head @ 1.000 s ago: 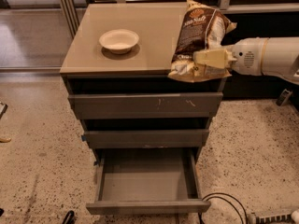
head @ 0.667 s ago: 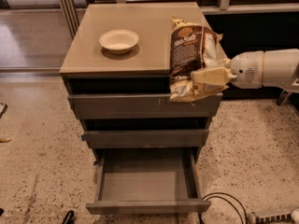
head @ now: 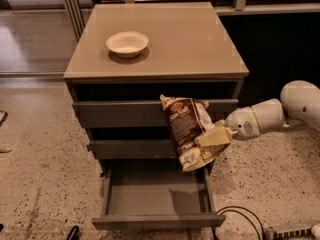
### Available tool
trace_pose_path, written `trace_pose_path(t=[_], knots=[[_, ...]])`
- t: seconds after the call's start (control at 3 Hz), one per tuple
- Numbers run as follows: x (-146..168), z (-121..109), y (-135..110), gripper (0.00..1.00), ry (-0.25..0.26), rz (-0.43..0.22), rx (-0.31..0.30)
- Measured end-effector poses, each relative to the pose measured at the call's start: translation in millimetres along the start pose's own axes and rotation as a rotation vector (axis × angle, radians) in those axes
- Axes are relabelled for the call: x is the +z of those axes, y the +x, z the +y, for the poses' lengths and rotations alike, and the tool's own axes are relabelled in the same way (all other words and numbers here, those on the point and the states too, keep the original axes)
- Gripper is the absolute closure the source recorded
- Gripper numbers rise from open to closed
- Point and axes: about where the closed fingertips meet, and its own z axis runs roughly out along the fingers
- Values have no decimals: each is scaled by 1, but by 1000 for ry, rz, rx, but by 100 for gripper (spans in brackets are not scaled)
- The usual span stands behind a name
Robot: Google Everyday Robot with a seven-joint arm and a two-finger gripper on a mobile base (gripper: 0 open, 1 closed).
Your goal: Place brown chip bag into bottom drawer
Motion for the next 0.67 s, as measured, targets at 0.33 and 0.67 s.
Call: trace_pose_path(t=[0.33, 0.67], knots=[[0, 0, 0, 100, 0, 0, 0], [25, -5, 9, 100, -32, 10, -25]])
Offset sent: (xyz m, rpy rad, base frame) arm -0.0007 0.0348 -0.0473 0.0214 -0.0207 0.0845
